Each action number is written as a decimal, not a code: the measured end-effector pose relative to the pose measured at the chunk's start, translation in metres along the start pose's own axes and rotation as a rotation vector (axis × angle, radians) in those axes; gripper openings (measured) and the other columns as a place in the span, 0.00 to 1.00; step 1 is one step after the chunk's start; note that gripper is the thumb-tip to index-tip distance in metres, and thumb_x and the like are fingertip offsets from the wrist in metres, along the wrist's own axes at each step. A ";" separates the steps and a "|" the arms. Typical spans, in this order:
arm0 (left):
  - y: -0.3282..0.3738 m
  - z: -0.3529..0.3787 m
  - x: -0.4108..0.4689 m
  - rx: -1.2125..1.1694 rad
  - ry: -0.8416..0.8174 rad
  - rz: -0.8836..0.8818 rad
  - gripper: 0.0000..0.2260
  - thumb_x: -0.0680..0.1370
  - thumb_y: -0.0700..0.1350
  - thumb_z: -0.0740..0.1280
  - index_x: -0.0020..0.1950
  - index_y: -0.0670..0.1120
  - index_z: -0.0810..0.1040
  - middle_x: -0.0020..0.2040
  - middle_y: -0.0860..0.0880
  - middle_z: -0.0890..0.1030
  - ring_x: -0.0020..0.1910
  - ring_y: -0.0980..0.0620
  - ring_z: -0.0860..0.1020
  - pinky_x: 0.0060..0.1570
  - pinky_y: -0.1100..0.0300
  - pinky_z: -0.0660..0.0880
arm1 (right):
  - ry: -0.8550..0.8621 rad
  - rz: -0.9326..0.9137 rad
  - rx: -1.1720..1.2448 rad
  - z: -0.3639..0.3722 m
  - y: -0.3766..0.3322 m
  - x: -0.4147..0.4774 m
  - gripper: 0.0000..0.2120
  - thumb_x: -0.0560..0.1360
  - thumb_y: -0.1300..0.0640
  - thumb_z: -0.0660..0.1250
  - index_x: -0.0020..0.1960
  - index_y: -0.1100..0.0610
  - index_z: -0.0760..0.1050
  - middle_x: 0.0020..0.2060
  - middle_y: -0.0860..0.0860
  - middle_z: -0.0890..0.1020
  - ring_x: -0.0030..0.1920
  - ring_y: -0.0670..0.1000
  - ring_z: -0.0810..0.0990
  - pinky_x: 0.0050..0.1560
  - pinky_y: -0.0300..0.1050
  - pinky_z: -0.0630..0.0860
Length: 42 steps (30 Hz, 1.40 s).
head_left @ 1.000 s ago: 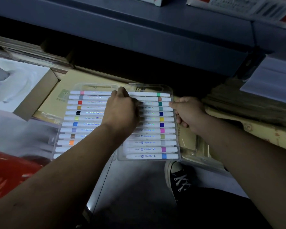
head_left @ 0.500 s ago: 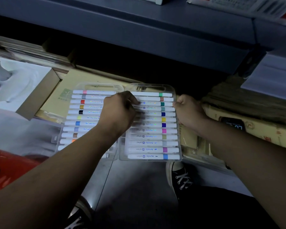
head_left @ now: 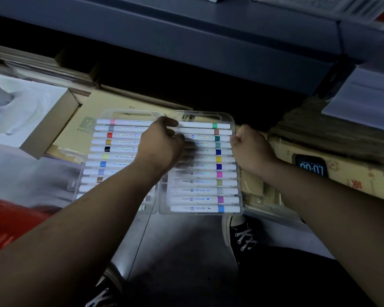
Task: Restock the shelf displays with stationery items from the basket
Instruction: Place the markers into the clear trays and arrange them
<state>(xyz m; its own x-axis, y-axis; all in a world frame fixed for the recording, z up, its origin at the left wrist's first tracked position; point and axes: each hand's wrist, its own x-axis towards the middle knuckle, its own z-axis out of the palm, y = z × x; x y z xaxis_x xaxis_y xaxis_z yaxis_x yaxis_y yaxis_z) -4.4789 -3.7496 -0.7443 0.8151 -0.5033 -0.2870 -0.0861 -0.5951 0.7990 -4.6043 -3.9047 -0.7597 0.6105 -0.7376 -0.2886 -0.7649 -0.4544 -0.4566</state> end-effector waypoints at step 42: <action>0.008 0.003 0.000 -0.676 -0.113 -0.102 0.09 0.79 0.34 0.70 0.58 0.32 0.79 0.45 0.37 0.82 0.37 0.43 0.84 0.44 0.50 0.84 | -0.005 -0.030 0.078 0.002 0.009 0.004 0.10 0.84 0.50 0.56 0.49 0.55 0.69 0.44 0.55 0.80 0.47 0.58 0.80 0.42 0.46 0.68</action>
<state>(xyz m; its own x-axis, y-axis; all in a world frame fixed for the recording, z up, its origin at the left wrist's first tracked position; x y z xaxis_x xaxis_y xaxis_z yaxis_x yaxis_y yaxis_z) -4.4810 -3.7566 -0.7396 0.7324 -0.5495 -0.4020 0.3937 -0.1400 0.9085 -4.6078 -3.9106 -0.7670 0.6341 -0.7216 -0.2780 -0.7279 -0.4358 -0.5293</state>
